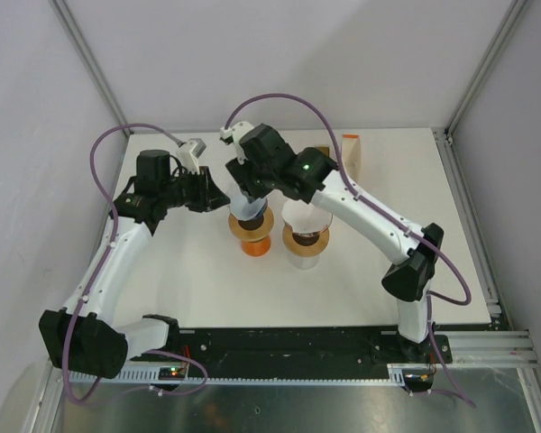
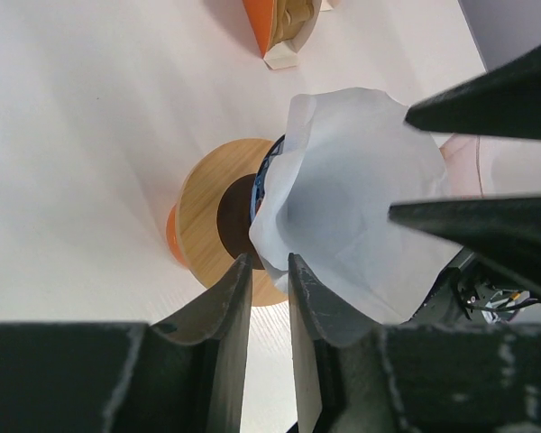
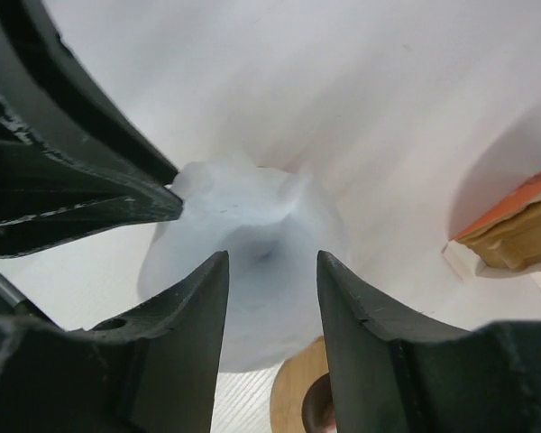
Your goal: Place the coffee filter in the dripper
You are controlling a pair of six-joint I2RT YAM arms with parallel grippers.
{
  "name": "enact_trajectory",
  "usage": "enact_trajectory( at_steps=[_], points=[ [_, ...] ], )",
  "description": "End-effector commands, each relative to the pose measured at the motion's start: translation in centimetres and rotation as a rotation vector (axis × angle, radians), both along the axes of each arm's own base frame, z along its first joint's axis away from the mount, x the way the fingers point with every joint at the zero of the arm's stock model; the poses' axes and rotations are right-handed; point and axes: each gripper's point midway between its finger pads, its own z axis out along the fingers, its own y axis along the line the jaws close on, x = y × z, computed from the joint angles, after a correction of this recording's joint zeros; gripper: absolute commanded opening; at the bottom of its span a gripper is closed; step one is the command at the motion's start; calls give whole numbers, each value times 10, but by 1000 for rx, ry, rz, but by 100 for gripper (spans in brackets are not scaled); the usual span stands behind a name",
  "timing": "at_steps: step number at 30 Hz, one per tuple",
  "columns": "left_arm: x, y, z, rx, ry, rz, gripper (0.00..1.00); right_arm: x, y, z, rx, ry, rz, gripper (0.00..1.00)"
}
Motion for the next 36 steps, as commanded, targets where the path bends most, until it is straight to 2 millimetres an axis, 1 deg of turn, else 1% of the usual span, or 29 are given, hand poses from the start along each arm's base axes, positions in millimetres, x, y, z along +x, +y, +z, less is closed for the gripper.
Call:
enact_trajectory(
  at_steps=[1, 5, 8, 10, 13, 18, 22, 27, 32, 36],
  points=[
    [0, -1, 16, 9, -85, -14, 27, 14, -21, 40, 89, -82, -108, 50],
    [-1, -2, 17, 8, -86, -17, 27, 20, -30, 40, 78, -110, -157, 51],
    [-1, -2, 18, 8, -89, -17, 28, 32, -46, 26, 22, -105, -228, 52],
    [-1, -2, 17, 10, -89, -17, 28, 35, -49, 14, -4, -79, -238, 50],
    [-1, -2, 17, 12, -89, -17, 28, 33, -45, 0, -15, -41, -215, 41],
    [0, -1, 21, 15, -103, -12, 28, 30, -40, -12, -21, -1, -184, 25],
    [-1, 0, 22, 19, -110, -11, 28, 27, -36, -21, -23, 24, -166, 18],
    [-2, 0, 15, 24, -96, -14, 29, 23, -33, -29, -25, 41, -149, 14],
    [-3, 1, 4, 33, -72, -17, 29, 22, -33, -32, -31, 44, -148, 13],
    [-1, 2, 2, 41, -71, -14, 29, 23, -33, -31, -31, 40, -149, 13]
  ],
)
